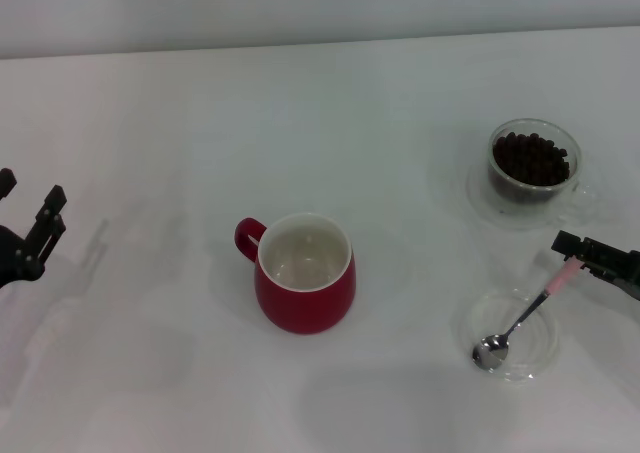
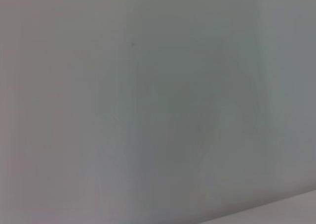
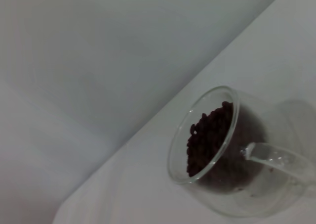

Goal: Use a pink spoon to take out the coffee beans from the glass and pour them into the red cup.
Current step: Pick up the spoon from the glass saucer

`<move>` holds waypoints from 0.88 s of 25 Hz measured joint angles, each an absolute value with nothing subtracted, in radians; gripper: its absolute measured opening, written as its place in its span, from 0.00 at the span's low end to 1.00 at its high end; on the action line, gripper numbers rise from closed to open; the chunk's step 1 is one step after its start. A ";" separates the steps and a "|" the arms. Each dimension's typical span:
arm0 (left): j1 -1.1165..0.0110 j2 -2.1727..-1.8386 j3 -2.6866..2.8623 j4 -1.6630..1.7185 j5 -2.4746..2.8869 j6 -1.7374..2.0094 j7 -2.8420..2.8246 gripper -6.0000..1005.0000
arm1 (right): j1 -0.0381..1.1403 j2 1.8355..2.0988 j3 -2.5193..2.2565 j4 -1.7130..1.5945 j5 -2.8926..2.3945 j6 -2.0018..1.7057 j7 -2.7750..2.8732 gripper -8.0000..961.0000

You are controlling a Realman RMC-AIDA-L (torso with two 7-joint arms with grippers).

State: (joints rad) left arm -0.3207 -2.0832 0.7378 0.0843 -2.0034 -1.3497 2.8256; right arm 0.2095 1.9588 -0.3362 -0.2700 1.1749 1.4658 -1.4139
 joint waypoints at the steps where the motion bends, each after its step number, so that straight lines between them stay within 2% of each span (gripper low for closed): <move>1: -0.321 -2.083 0.738 0.084 -2.003 -1.349 2.826 0.57 | 0.209 1.959 -0.336 -0.270 1.175 1.462 -1.415 0.66; 3: -0.321 -2.083 0.738 0.084 -2.003 -1.343 2.826 0.57 | 0.208 1.960 -0.336 -0.270 1.175 1.453 -1.416 0.65; 8: -0.325 -2.083 0.738 0.084 -2.003 -1.330 2.826 0.56 | 0.209 1.962 -0.337 -0.270 1.175 1.444 -1.418 0.52; 22: -0.328 -2.083 0.738 0.084 -2.003 -1.324 2.826 0.57 | 0.212 1.961 -0.338 -0.261 1.175 1.460 -1.430 0.52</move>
State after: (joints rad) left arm -0.3279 -2.0832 0.7379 0.0843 -2.0034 -1.3236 2.8256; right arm 0.2124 1.9614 -0.3377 -0.2607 1.1752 1.4601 -1.4302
